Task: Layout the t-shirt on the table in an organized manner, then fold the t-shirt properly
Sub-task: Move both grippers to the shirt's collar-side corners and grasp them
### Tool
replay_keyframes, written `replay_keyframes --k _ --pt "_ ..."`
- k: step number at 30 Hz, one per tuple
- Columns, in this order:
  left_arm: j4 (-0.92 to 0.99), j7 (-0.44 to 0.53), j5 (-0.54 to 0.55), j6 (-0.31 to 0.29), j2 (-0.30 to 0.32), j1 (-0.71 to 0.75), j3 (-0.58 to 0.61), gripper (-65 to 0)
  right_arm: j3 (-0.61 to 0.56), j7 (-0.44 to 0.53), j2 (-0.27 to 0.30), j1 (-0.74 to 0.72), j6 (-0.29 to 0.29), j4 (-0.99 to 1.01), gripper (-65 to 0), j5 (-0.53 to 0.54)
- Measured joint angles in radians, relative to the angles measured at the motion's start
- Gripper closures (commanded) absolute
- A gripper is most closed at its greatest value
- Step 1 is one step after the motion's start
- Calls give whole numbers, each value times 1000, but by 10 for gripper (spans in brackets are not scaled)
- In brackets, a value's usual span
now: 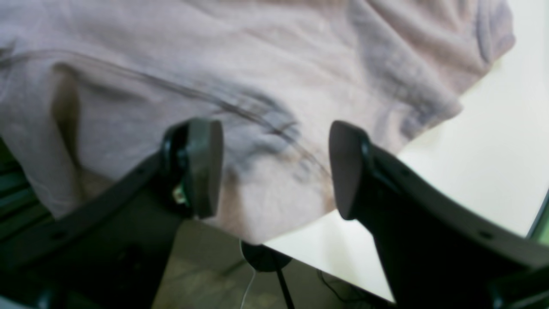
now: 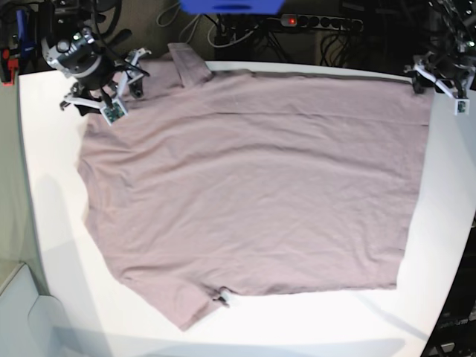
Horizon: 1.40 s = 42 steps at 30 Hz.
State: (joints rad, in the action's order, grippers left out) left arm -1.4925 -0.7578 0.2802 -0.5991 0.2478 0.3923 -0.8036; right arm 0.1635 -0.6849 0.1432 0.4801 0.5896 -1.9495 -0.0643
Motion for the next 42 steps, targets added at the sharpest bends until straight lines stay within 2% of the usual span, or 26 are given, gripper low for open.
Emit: replay_keyframes --k 4,6,11,15,18,23,26,30,42 --pt "22 26 -8 -11 2 -11 0 -319 0 0 0 0 0 0 -395 0" --pt "25 23 -17 -36 2 -21 -1 -284 6 1 -1 0 0 0 -395 1" --pt "29 15 -11 -78 2 -30 1 -4 45 1 -3 0 0 0 -397 1" --pt "31 9 -12 -78 2 -36 0 -4 65 0 -2 0 1 0 -400 0" --pt "30 9 -11 -78 2 -37 0 -2 68 -6 -8 0 37 0 -400 0" --pt "25 2 -11 -78 2 -37 0 -2 105 -3 -72 19 50 -1 -400 0" --pt "25 2 -11 -78 2 -36 -1 -2 132 -10 -102 48 105 -1 -400 -7" --pt "25 2 -11 -78 2 -36 -1 -2 163 -11 -129 77 106 -1 -400 -3" --pt "25 3 -11 -78 2 -36 -1 -2 167 17 -129 69 105 93 -396 16"
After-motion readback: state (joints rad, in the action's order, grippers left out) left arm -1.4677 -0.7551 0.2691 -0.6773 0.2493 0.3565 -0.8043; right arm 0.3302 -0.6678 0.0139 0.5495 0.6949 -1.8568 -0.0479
